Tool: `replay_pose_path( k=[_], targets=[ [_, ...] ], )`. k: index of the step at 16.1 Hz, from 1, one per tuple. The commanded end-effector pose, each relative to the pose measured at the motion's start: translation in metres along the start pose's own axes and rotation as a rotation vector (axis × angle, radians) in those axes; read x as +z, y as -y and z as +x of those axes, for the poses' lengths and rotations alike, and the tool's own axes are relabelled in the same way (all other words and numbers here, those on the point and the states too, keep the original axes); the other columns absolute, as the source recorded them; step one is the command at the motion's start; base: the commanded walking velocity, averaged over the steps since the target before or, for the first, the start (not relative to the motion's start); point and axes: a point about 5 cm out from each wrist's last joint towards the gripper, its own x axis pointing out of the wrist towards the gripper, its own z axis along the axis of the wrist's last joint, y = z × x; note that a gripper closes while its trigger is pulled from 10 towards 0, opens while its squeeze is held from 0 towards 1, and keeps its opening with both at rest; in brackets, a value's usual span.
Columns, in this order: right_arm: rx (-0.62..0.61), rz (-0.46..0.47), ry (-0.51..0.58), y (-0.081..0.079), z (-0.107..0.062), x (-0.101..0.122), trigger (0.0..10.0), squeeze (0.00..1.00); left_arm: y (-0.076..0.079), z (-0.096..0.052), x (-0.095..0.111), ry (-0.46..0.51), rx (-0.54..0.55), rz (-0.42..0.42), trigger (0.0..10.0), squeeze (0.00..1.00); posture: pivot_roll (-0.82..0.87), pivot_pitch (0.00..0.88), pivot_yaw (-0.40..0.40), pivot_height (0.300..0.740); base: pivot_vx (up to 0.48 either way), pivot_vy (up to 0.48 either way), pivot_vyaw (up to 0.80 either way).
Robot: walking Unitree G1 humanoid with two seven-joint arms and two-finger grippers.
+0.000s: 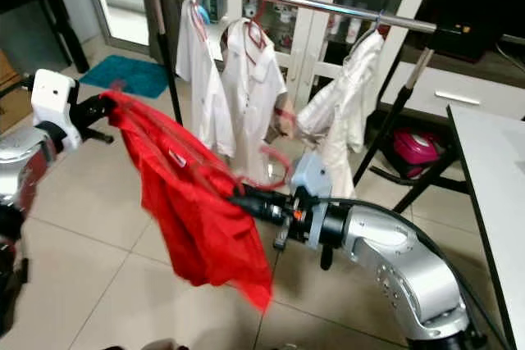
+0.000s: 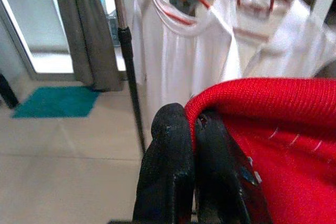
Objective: Hang hanger
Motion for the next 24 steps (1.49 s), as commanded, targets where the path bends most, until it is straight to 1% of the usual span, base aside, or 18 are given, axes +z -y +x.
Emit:
replay_pose_path(
  k=[1, 2, 4, 5, 6, 7, 9, 12, 13, 14, 15, 16, 18, 19, 20, 21, 22, 24],
  targets=[
    [-0.023, 0.017, 0.016, 0.004, -0.009, 0.001, 0.0, 0.0, -0.014, -0.002, 0.009, 0.041, 0.082, -0.065, 0.0, 0.0, -0.07, 0.0, -0.036, 0.74, 0.0, 0.0, 0.0],
    [-0.056, 0.022, 0.039, 0.006, -0.01, 0.003, 0.0, 0.0, -0.008, 0.001, 0.004, 0.026, 0.056, -0.066, 0.0, 0.0, -0.08, 0.0, -0.032, 0.74, 0.0, 0.0, 0.0],
    [-0.292, 0.008, 0.144, 0.03, -0.004, 0.015, 0.0, 0.0, 0.035, 0.007, -0.008, -0.015, -0.238, -0.018, 0.0, 0.0, -0.08, 0.0, -0.029, 0.74, 0.0, 0.0, 0.0],
    [-0.428, 0.052, 0.255, 0.042, 0.001, 0.024, 0.0, 0.0, 0.061, 0.006, -0.015, -0.05, -0.371, 0.053, 0.0, 0.0, -0.08, 0.0, -0.028, 0.74, 0.0, 0.0, 0.0],
    [-0.51, 0.1, 0.336, 0.049, 0.002, 0.028, 0.0, 0.0, 0.076, 0.003, -0.018, -0.066, -0.431, 0.074, 0.0, 0.0, -0.08, 0.0, -0.03, 0.74, 0.0, 0.0, 0.0],
    [-0.558, 0.127, 0.369, 0.052, 0.003, 0.028, 0.0, 0.0, 0.084, 0.001, -0.018, -0.058, -0.457, 0.066, 0.0, 0.0, -0.08, 0.0, -0.032, 0.74, 0.0, 0.0, 0.0],
    [-0.685, 0.129, 0.349, 0.059, 0.003, 0.021, 0.0, 0.0, 0.097, -0.007, -0.012, -0.02, -0.499, 0.052, 0.0, 0.0, -0.07, 0.0, -0.04, 0.74, 0.0, 0.0, 0.0],
    [-0.818, 0.111, 0.253, 0.068, 0.006, 0.006, 0.0, 0.0, 0.107, -0.025, -0.015, -0.013, -0.524, 0.044, 0.0, 0.0, -0.05, 0.0, -0.046, 0.74, 0.0, 0.0, 0.0],
    [-0.844, 0.098, 0.226, 0.069, 0.005, 0.003, 0.6, 0.0, 0.106, -0.027, -0.016, -0.003, -0.499, 0.032, 0.0, 0.0, -0.05, 0.0, -0.047, 0.74, 0.0, 0.0, 0.0],
    [-0.865, 0.101, 0.196, 0.07, 0.005, -0.001, 3.8, 0.0, 0.105, -0.029, -0.017, 0.005, -0.459, 0.015, 0.0, 0.0, -0.05, 0.0, -0.048, 0.74, 0.0, 0.0, 0.0],
    [-0.877, 0.063, 0.1, 0.069, 0.003, -0.014, 10.0, 0.0, 0.1, -0.034, -0.02, 0.041, -0.338, -0.011, 6.4, 0.0, -0.04, 0.0, -0.051, 0.74, 0.0, 0.0, 0.0],
    [-0.883, 0.1, 0.043, 0.063, 0.001, -0.03, 10.0, 0.0, 0.095, -0.042, -0.027, 0.039, -0.194, -0.025, 10.0, 0.0, -0.04, 0.0, -0.052, 0.74, 0.0, 0.0, -0.8],
    [-0.941, 0.08, 0.073, 0.06, -0.003, -0.033, 10.0, 0.0, 0.092, -0.051, -0.036, -0.014, -0.118, -0.046, 10.0, 0.0, -0.04, 0.0, -0.053, 0.74, 0.0, 0.0, -0.8],
    [-0.987, 0.039, 0.078, 0.06, -0.005, -0.033, 10.0, 0.0, 0.087, -0.056, -0.038, 0.004, -0.043, -0.027, 10.0, 0.0, -0.04, 0.0, -0.052, 0.74, 0.0, 0.0, -0.8],
    [-1.02, -0.074, 0.102, 0.06, -0.008, -0.028, 10.0, 0.0, 0.086, -0.059, -0.038, 0.032, -0.019, -0.058, 10.0, 0.0, -0.04, 0.0, -0.053, 0.74, 0.0, 0.0, -0.8],
    [-1.046, -0.066, 0.104, 0.058, -0.01, -0.027, 10.0, 0.0, 0.086, -0.062, -0.038, 0.041, -0.008, -0.077, 10.0, 0.0, -0.04, 0.0, -0.054, 0.74, 0.0, 0.0, -0.8],
    [-1.029, -0.01, 0.131, 0.056, -0.009, -0.026, 10.0, 0.0, 0.087, -0.061, -0.035, 0.076, 0.031, -0.092, 10.0, 0.0, -0.04, 0.0, -0.056, 0.74, 0.0, 0.0, -0.8],
    [-1.063, -0.028, 0.144, 0.056, -0.017, -0.022, 10.0, 0.0, 0.093, -0.059, -0.029, 0.103, 0.063, 0.0, 10.0, 0.0, -0.05, 0.0, -0.053, 0.74, 0.0, 0.0, -0.8]
  ],
)
